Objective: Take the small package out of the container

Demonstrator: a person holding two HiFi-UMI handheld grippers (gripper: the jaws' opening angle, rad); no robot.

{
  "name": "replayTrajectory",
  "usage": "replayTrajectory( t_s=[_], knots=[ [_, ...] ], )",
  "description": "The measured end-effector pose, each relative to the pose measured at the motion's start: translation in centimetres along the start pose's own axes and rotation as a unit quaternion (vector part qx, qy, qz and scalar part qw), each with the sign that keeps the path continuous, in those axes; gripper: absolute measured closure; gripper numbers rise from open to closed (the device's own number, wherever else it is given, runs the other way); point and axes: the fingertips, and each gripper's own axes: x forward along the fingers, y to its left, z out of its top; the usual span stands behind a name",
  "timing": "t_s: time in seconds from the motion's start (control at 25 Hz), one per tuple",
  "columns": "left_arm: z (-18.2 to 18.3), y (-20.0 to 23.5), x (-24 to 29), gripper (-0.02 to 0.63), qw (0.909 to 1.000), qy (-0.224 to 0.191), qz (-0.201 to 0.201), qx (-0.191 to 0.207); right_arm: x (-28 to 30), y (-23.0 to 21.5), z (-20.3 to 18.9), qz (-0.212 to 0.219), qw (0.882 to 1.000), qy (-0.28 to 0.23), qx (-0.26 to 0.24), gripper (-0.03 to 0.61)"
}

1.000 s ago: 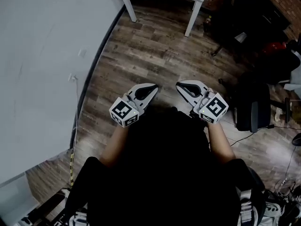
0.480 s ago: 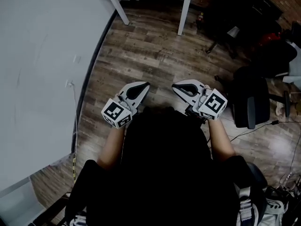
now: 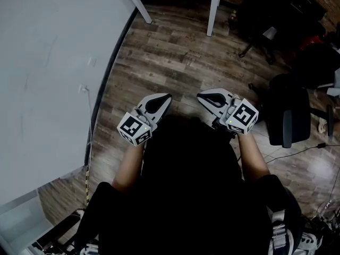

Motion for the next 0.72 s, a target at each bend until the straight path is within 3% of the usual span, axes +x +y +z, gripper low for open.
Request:
replayTrajectory(
  t_s=[0.16, 0.4, 0.72],
  knots=[
    [-0.2, 0.0, -0.3, 0.598, 1.0000, 0.005, 0.004, -0.005, -0.4, -0.5, -0.5, -0.006, 1.000, 0.003, 0.012, 0.572],
    [-0.6, 1.6, 0.3, 0.598, 0.9998, 0.002, -0.002, -0.020, 0.1, -3.5, -2.0, -0.079, 0.996, 0.042, 0.001, 0.572],
    [-1.2, 5.2, 4.2, 0.598, 0.9983, 0.011, -0.036, -0.044, 1.0, -7.1, -1.9, -0.100, 0.993, 0.060, -0.004, 0.572]
  ],
)
